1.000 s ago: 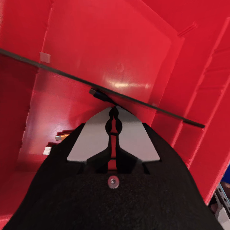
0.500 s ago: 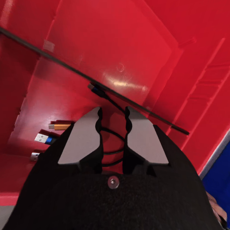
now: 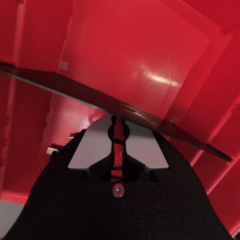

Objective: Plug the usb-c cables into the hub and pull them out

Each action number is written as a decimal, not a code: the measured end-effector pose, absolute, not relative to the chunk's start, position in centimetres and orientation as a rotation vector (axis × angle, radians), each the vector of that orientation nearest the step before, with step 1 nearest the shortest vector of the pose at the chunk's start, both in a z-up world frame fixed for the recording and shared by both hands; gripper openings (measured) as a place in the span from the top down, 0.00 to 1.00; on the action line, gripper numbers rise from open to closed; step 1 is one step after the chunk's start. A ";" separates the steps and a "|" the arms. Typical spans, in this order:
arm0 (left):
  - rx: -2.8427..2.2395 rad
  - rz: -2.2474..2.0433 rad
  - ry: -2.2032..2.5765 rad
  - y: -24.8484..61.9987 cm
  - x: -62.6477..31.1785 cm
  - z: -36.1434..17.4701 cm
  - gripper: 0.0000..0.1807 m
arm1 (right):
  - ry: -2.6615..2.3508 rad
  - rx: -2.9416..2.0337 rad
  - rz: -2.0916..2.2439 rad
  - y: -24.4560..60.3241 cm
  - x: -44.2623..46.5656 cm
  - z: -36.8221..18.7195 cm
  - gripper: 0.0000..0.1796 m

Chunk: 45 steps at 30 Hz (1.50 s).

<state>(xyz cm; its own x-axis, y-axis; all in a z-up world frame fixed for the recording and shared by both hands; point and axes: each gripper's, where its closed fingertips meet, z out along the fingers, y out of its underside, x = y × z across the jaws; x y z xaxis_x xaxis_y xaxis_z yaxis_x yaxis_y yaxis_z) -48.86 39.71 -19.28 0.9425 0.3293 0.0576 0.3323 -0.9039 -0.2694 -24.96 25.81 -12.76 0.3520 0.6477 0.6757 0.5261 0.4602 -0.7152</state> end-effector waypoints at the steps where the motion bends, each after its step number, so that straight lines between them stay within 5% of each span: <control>1: -2.806 -0.066 -0.509 39.7 -48.9 -19.3 0.97 | -1.297 -1.181 0.107 25.8 -25.0 -12.8 0.95; 11: -2.675 -0.364 -0.396 39.1 -49.6 -18.0 1.00 | -1.303 -1.181 0.099 25.8 -24.9 -12.9 0.95; 18: -2.609 -0.462 -0.493 38.7 -49.7 -16.7 0.93 | -1.305 -1.186 0.103 25.8 -25.0 -13.0 0.95; 20: -2.634 -0.416 -0.561 39.2 -49.7 -16.8 0.78 | -1.312 -1.187 0.101 25.8 -25.0 -13.2 0.95; 26: -2.851 -0.145 -0.599 39.0 -49.4 -19.0 0.78 | -1.312 -1.197 0.103 25.8 -24.9 -13.3 0.95; 30: -2.834 0.005 -0.556 39.8 -50.4 -19.3 0.96 | -1.320 -1.198 0.099 25.8 -24.9 -13.4 0.95; 45: -2.526 -0.406 -0.413 39.7 -51.6 -15.2 0.99 | -1.275 -1.168 0.113 25.8 -24.6 -12.2 0.95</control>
